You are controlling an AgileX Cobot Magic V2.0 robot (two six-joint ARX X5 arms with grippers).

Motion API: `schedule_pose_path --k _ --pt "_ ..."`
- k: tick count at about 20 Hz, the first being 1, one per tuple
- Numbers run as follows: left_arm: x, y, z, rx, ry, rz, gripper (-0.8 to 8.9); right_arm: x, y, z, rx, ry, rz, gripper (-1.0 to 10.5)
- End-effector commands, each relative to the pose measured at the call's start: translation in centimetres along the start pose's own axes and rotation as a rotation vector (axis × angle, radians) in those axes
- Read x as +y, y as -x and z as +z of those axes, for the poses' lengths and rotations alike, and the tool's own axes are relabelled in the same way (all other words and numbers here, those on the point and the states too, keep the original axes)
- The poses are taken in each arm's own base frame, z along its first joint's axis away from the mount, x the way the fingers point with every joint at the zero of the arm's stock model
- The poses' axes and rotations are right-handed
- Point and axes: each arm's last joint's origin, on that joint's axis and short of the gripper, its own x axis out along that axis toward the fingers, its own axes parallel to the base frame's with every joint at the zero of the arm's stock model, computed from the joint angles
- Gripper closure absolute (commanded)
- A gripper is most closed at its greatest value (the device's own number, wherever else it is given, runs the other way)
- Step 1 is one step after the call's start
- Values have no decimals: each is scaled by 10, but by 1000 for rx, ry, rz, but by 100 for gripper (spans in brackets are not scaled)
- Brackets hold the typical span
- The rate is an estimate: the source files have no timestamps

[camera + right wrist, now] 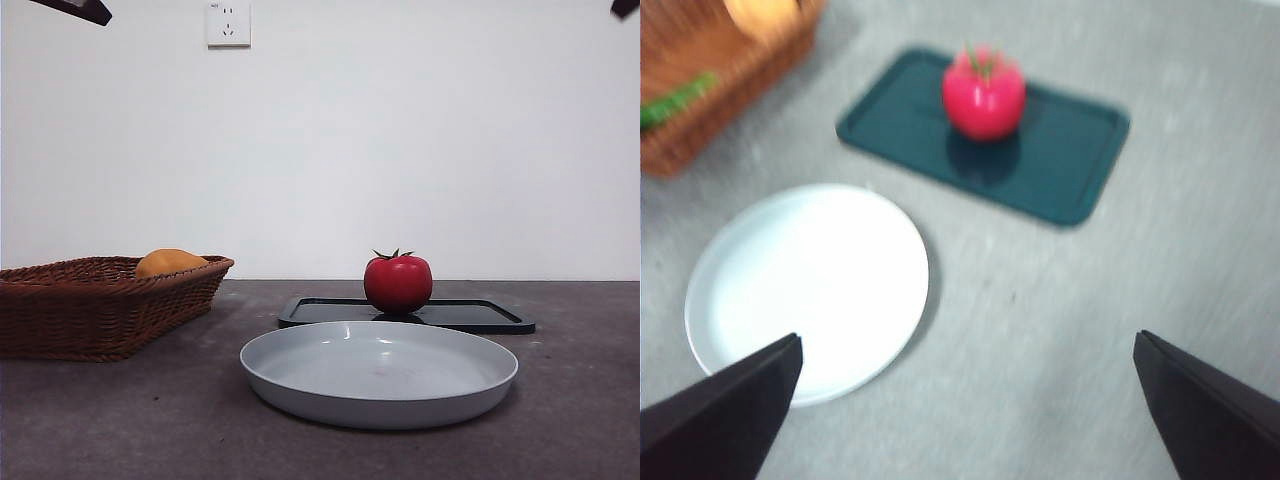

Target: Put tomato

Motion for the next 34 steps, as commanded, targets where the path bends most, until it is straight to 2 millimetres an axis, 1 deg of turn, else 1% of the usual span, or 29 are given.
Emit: schedule_pose_path --k 1,6,9,10,11,12,13,14,29,32,33,34 --pt "-1 1 3 -16 -4 -1 62 1 -1 3 -9 -33 6 214" --pt "-1 1 3 -16 -4 -1 62 1 -1 9 -73 -35 9 214" --pt "-1 1 3 -16 -4 -1 78 1 -1 10 -81 -35 9 221" --pt "-1 1 3 -16 -4 -1 147 1 -1 10 -80 -35 9 306" --pt "-1 1 3 -15 -4 0 301 1 -1 10 -80 -34 9 520" --pt "-1 1 3 -15 -4 0 545 1 -1 10 -80 -35 9 800" --pt "-1 1 3 -13 -3 0 801 1 -1 10 -80 -34 10 957" --pt "-1 1 3 -16 -1 -1 789 1 -1 10 -81 -34 10 930" --pt "0 2 3 -18 2 7 794 1 -1 10 -81 -34 9 930" --pt "10 1 3 -42 -40 59 794 1 -1 10 -81 -34 9 931" --pt "16 1 1 -71 -33 89 794 1 -1 10 -81 -34 9 930" --pt "24 -1 -7 -113 -54 132 794 1 -1 10 -81 -34 9 930"
